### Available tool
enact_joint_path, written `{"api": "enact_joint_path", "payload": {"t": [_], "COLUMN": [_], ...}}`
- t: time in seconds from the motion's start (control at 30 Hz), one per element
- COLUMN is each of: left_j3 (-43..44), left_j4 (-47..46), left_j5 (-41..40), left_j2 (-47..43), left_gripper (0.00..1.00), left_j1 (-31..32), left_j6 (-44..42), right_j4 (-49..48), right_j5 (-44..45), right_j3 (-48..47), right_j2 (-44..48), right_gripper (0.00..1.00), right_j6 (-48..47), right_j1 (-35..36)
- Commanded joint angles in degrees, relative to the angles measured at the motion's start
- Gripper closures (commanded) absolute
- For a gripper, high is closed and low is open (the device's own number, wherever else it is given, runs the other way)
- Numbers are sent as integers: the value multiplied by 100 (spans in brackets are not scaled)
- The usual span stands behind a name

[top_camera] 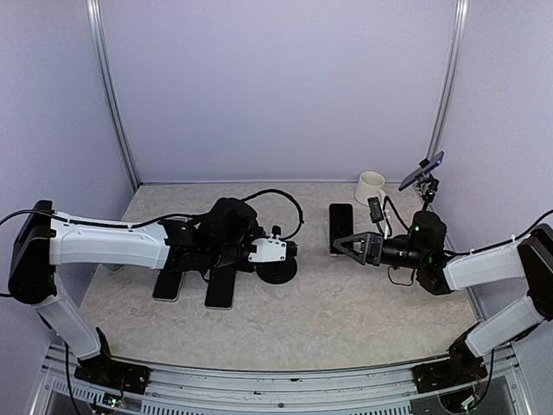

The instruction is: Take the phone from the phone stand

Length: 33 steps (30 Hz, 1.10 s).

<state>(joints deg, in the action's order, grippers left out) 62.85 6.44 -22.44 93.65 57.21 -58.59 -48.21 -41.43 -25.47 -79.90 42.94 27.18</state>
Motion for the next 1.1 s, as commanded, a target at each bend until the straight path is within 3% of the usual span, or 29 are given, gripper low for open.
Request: {"api": "enact_joint_path", "payload": {"t": [0.0, 0.17, 0.47, 1.07], "left_j3": [167, 80, -9, -219], "left_j4": [-522, -984, -1159, -1129], "left_j5": [-400, -874, -977, -253], "left_j2": [3, -118, -294, -310], "left_gripper": [79, 86, 89, 88], "left_j1": [-125, -307, -928, -1908], "left_j6": [-119, -215, -279, 4], "right_j4": [-113, -84, -84, -107], "right_j5": [-93, -102, -161, -243], "right_j3": [63, 52, -10, -124], "right_j2": [88, 106, 69, -135], "right_gripper": [5, 5, 5, 6], "right_j6": [5, -13, -25, -41], "right_j1": [-81, -81, -83, -80]}}
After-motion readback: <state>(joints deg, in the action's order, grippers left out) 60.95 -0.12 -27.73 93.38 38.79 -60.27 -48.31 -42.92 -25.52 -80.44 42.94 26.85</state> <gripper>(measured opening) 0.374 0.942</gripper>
